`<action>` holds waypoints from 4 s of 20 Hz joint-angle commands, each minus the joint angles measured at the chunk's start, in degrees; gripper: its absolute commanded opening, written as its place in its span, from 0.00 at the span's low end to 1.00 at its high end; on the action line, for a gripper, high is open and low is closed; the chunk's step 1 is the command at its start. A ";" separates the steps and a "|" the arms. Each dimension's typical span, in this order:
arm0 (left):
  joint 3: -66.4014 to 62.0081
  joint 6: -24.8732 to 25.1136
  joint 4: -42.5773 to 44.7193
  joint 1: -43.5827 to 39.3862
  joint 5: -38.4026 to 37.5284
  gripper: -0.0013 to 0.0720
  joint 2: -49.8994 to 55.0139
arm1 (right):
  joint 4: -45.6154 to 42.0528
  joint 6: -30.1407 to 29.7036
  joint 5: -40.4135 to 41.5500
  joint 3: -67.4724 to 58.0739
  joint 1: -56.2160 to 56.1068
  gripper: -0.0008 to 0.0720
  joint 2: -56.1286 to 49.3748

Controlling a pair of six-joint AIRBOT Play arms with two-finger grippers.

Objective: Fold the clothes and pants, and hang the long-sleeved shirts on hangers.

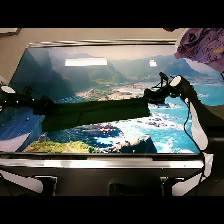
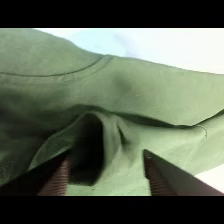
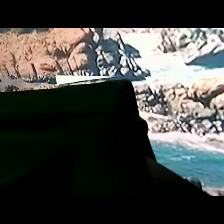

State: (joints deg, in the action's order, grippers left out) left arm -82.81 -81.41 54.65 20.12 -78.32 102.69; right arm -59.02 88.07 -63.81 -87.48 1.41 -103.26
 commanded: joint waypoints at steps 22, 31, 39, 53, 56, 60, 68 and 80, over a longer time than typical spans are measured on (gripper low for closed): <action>-0.04 -0.17 5.38 0.48 3.48 0.78 -15.08 | 17.81 -4.02 -5.16 -1.68 4.02 0.32 -10.49; 0.09 -6.78 0.79 -14.29 11.58 0.04 -13.62 | -1.49 8.87 -12.22 -4.35 4.04 0.05 3.85; -0.02 -8.63 -17.88 -43.58 27.17 0.04 -1.16 | -12.04 22.77 -30.27 -17.92 4.04 0.05 16.48; -16.17 -9.62 -36.72 -64.83 42.93 0.04 14.73 | -4.39 37.40 -30.82 -21.14 4.04 0.05 23.87; -18.58 -10.49 -36.87 -65.70 40.59 0.04 16.76 | -3.82 38.84 -30.77 -21.14 4.04 0.05 23.87; -18.56 -8.20 -31.69 -62.64 29.99 0.04 14.29 | -5.27 39.17 -29.03 -21.11 4.04 0.05 23.85; -18.53 -18.38 6.45 -45.99 7.26 0.04 -5.49 | -9.70 49.22 -18.47 -20.94 -8.22 0.05 22.18; -18.53 -18.16 11.41 -17.07 -2.38 0.04 -26.05 | -17.79 74.55 10.80 -20.94 -39.93 0.05 4.35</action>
State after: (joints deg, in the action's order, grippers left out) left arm -101.32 -99.50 65.17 -1.78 -77.56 79.31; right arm -75.85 155.96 -62.24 -108.42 -32.99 -94.65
